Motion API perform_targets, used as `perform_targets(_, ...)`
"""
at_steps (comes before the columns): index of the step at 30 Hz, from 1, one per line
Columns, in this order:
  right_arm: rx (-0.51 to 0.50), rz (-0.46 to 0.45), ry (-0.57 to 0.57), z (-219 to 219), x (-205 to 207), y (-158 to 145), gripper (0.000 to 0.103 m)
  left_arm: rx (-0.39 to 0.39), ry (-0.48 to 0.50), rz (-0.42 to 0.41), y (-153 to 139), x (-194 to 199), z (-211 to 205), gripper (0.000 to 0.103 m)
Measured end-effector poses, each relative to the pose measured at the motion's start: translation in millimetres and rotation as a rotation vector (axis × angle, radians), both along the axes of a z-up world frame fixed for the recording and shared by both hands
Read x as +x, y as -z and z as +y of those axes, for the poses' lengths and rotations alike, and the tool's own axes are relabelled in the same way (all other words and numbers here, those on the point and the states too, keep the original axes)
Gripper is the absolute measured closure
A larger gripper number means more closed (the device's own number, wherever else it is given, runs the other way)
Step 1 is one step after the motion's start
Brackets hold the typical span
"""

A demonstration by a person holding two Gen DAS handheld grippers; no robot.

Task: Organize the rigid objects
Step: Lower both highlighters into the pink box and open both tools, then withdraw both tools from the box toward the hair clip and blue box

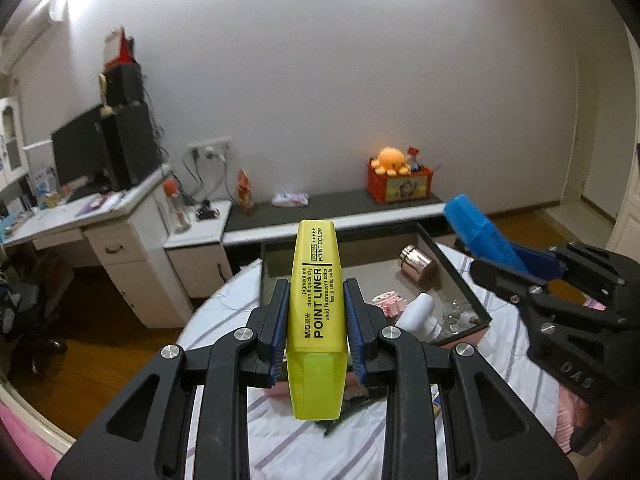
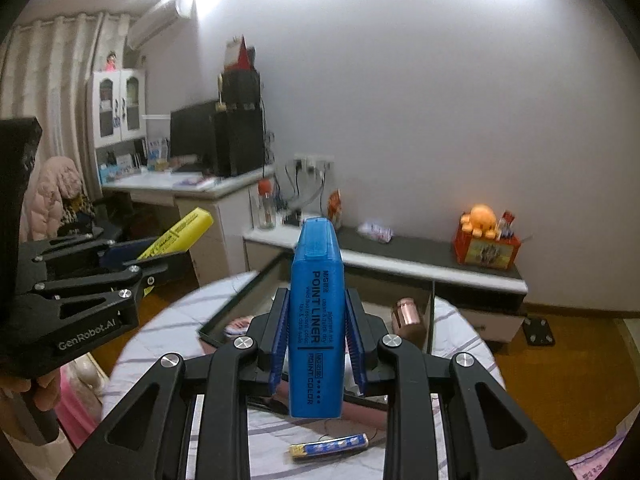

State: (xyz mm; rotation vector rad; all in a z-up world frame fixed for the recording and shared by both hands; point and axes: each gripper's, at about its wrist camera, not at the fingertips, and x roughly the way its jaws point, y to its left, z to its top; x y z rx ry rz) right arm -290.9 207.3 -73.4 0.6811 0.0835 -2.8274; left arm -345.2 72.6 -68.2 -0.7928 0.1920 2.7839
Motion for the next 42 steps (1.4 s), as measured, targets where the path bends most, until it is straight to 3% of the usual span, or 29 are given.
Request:
perform_targets(4,-0.001,-0.082,0.003,5.6,-38.5,26.8,0.076,0.013,0.04,-0.088,28.3,-42.6,10.5,0.077)
perform_targets(10,0.026,-0.217,0.015,10.5,-86.9,70.9,0.076,-0.038,0.063,-0.238,82.5,-98.0,32.6,0.077)
perform_targets(14,0.028,-0.282,0.037,18.9,-104.1,96.4,0.076,-0.049,0.085,-0.299,107.7,-115.5,41.2,0.076)
perform_targets(18,0.022,-0.288,0.046,24.8,-106.6,101.9,0.076,-0.061,0.08,-0.326,122.1,-121.4,43.9,0.076)
perform_targets(22,0.03,-0.274,0.054,29.1,-107.2,97.4,0.076,-0.052,0.062,-0.308,117.1,-118.3,41.4,0.072)
perform_targets(24,0.031,-0.265,0.06,30.0,-105.5,94.7,0.075,-0.05,0.05,-0.292,111.4,-116.0,37.0,0.039)
perform_targets(25,0.034,-0.26,0.068,31.0,-104.7,93.3,0.071,-0.052,0.041,-0.279,108.1,-113.6,35.2,0.032)
perform_targets(26,0.036,-0.257,0.078,33.3,-104.5,91.6,0.054,-0.056,0.03,-0.26,103.4,-109.7,33.3,0.026)
perform_targets(28,0.053,-0.238,0.112,34.9,-98.8,86.5,0.038,-0.062,0.013,-0.232,95.5,-101.1,27.8,0.019)
perform_targets(30,0.044,-0.212,0.12,40.5,-88.9,79.4,0.03,-0.058,-0.013,-0.208,86.2,-89.4,20.9,0.007)
perform_targets(31,0.032,-0.201,0.122,42.4,-82.5,74.8,0.024,-0.054,-0.023,-0.191,81.2,-82.7,17.9,0.005)
perform_targets(35,0.023,-0.161,0.122,41.8,-56.8,56.2,0.023,-0.042,-0.043,-0.134,60.9,-53.4,6.9,0.0)
perform_targets(42,0.027,-0.067,0.125,37.5,-4.8,18.9,0.019,-0.059,-0.084,-0.037,31.7,4.3,-9.8,0.0)
